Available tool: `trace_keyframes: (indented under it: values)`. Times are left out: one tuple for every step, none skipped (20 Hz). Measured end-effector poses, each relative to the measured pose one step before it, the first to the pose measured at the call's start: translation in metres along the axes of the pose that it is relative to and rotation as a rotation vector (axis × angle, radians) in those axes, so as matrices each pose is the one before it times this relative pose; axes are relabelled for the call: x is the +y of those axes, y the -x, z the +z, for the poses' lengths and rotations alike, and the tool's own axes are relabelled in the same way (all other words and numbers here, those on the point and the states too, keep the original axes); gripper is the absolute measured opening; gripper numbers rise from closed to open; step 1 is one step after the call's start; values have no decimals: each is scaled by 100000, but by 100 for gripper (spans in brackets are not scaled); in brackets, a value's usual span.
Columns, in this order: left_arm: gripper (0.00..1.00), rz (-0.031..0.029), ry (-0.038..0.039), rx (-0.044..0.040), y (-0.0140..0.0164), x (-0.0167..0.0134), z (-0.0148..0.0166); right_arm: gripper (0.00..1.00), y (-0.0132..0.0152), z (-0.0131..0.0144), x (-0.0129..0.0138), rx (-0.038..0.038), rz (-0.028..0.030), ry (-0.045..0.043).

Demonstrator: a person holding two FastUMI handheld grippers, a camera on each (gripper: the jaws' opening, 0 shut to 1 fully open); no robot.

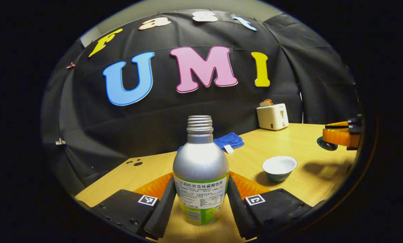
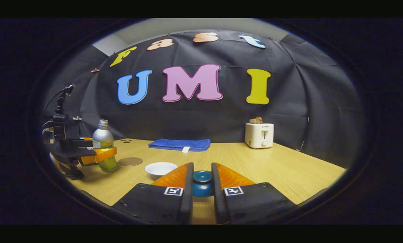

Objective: Open the teacup lid with one hand, grasp the water bottle and pour water into the teacup with the other hand; after pouring, place the water bottle on the coaster and then close the teacup lid.

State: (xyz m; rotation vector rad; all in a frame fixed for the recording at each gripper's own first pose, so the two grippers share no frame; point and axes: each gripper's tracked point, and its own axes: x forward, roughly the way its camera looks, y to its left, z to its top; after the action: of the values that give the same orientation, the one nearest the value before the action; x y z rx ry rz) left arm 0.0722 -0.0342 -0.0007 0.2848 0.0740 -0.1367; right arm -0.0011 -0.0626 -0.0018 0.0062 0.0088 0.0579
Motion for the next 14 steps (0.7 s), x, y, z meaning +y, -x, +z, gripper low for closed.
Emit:
trace_keyframes:
  values:
    - [79, -494, -4768, 453, -417, 53, 216, 30, -42, 142, -110, -386, -316, 394]
    - [79, 280, -4722, -131, -269, 98, 483, 27, -96, 19, -217, -10, -349, -40]
    - [79, -40, -4166, -450, -426, -36, 457, 30, 1, -18, -201, 59, -694, 63]
    - [79, -761, -3708, 45, -483, -143, 317, 29, -83, 34, -488, -208, -1442, 124]
    - [79, -876, -3723, 555, -244, -302, -17, 29, -119, -7, -439, 86, -1262, -77]
    - [79, -834, -4048, 661, -360, -206, 57, 29, -72, 4, -361, -9, -783, 53]
    - [79, -717, -4718, 615, -404, -169, 99, 29, 14, 39, -287, -23, -509, 6]
    - [79, -587, -5592, 453, -430, -235, -14, 29, 52, 20, -267, -73, -133, 22]
    - [79, -445, -6274, 493, -377, -237, 132, 29, -30, 5, -201, 28, -44, -16]
    - [79, -1029, -6318, 352, -342, -305, 184, 24, 53, -31, -164, -55, -261, -55]
    - [79, -1037, -6219, 249, -263, -335, 2, 29, 19, 30, -167, -19, -335, 9]
    - [79, -852, -6156, 217, -317, -361, 162, 24, 24, 37, -36, 41, 51, -45]
    - [79, -1053, -5599, 401, -270, -340, 185, 29, -68, -35, 74, 20, 51, 110]
    - [79, -1652, -4207, 689, -291, -352, -51, 29, 10, 36, -22, -140, -35, -50]
